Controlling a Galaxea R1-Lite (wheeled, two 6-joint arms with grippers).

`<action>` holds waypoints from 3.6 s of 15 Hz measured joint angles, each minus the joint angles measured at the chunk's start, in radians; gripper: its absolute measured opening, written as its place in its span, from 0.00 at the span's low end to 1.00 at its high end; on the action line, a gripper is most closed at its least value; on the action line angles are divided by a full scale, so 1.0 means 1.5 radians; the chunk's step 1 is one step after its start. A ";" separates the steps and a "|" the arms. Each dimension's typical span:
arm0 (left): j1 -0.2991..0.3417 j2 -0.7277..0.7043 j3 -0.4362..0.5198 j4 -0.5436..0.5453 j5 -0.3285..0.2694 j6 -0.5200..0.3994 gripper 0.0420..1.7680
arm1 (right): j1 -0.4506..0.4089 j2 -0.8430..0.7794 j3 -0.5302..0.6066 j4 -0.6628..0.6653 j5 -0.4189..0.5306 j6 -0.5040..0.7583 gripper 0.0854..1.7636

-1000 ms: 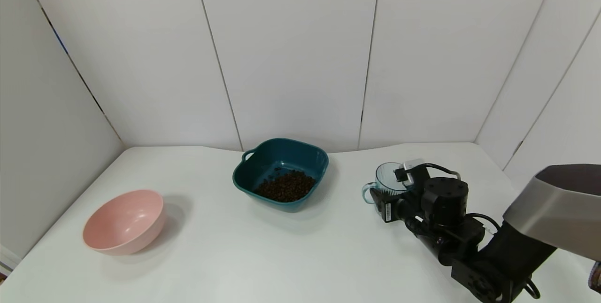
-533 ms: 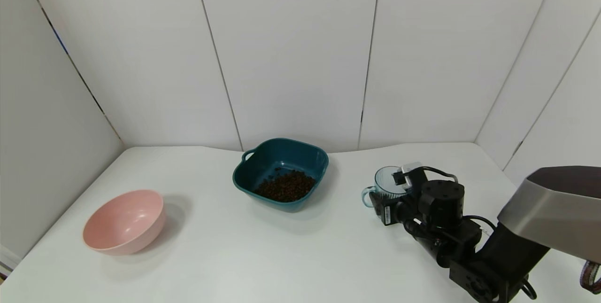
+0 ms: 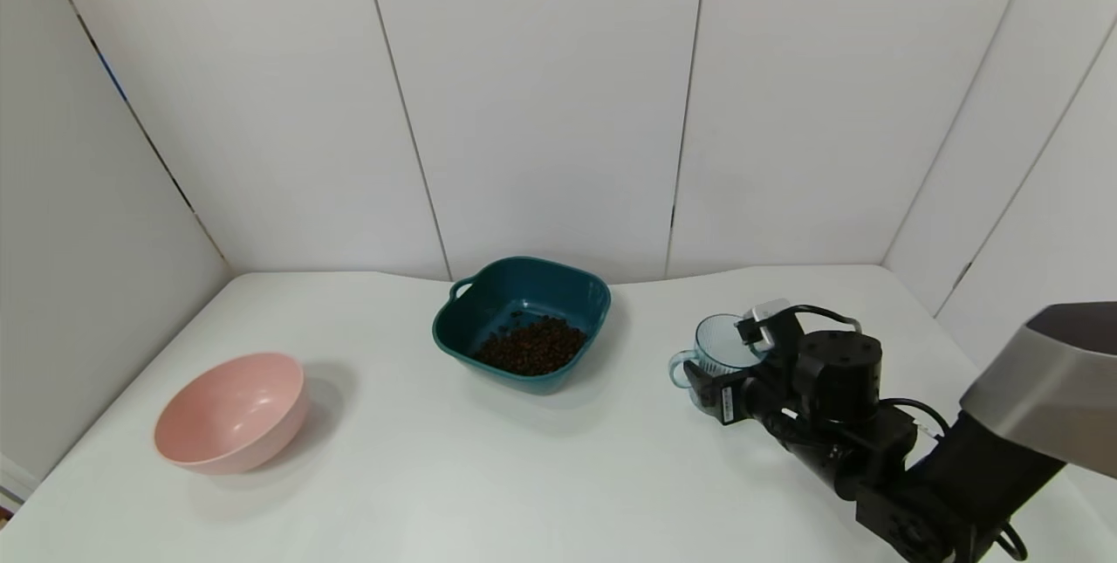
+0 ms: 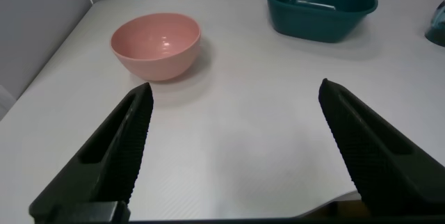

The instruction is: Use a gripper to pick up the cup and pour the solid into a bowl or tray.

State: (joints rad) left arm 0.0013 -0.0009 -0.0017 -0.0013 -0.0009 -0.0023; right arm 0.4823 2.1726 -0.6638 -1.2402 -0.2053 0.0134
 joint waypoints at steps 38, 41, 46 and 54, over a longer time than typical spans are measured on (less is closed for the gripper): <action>0.000 0.000 0.000 0.000 0.000 0.000 0.97 | -0.226 -1.136 -0.024 1.125 -0.055 -0.062 0.96; 0.000 0.000 0.000 0.000 0.000 0.000 0.97 | -0.301 -1.181 -0.024 1.133 0.041 -0.070 0.96; 0.000 0.000 0.000 0.000 0.001 0.000 0.97 | -0.348 -1.262 0.014 1.123 0.176 -0.068 0.96; 0.000 0.000 0.000 0.000 0.000 0.000 0.97 | -0.316 -1.341 0.157 0.949 0.194 -0.048 0.96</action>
State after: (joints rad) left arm 0.0013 -0.0009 -0.0017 -0.0013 -0.0009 -0.0023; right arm 0.0077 0.1611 -0.4289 0.1836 0.0860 -0.0585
